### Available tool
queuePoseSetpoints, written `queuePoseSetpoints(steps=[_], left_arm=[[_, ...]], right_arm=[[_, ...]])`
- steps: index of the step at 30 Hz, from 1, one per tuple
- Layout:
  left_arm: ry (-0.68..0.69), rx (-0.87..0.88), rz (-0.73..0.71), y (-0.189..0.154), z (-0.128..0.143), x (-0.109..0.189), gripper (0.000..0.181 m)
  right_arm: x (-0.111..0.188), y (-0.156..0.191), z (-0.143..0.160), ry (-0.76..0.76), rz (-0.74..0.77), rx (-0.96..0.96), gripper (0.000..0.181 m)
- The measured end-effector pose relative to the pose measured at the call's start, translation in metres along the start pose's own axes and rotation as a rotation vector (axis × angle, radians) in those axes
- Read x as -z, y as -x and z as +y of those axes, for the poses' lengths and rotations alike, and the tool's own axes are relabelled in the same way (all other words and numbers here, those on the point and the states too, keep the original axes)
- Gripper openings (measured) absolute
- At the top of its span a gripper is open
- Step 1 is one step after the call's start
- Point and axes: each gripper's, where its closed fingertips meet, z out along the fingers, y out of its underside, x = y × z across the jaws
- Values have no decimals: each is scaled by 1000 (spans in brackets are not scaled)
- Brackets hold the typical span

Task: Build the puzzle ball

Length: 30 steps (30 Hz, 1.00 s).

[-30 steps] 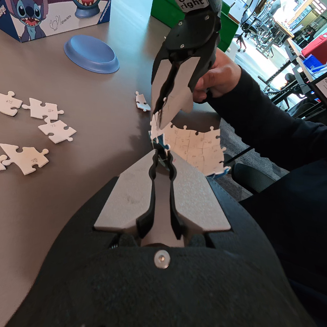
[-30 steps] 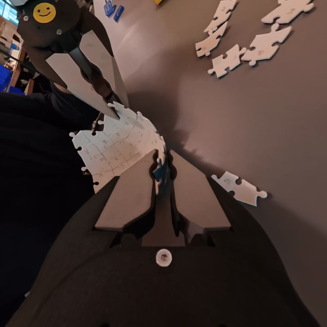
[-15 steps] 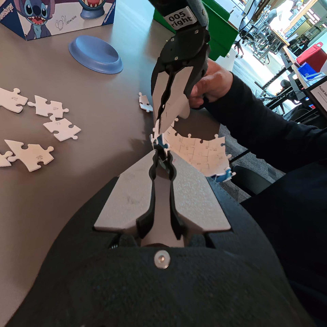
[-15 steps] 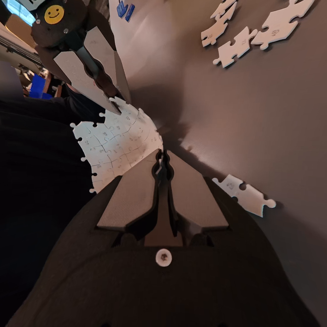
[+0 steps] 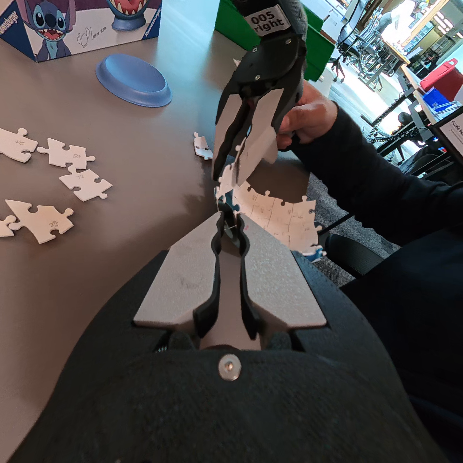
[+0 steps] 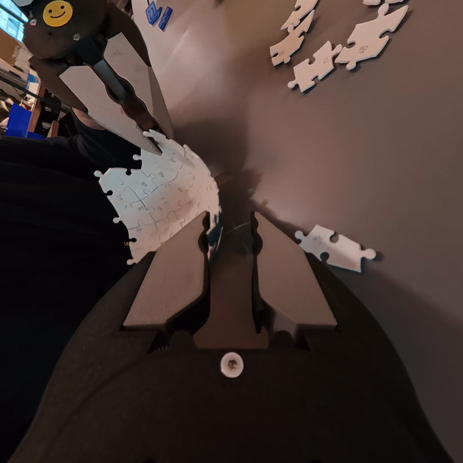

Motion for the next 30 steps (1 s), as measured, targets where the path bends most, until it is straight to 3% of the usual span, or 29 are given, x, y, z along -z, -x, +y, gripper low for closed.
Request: queuePoseSetpoints(steps=[8,12,14,30], left_arm=[[2,-4,2,-3,0,-1,6],[2,-7,3,-5,0,0,6],[4,-8,2,-6,0,0,7],[-71,21,36,-5,-10,7,8]], right_arm=[[-2,8,20,41,-67,-64,23],[-5,10,25,62,-97,-103,14],[-7,12,25,69,-111,-113,1],[-10,7,8,-19,-57,48,0]])
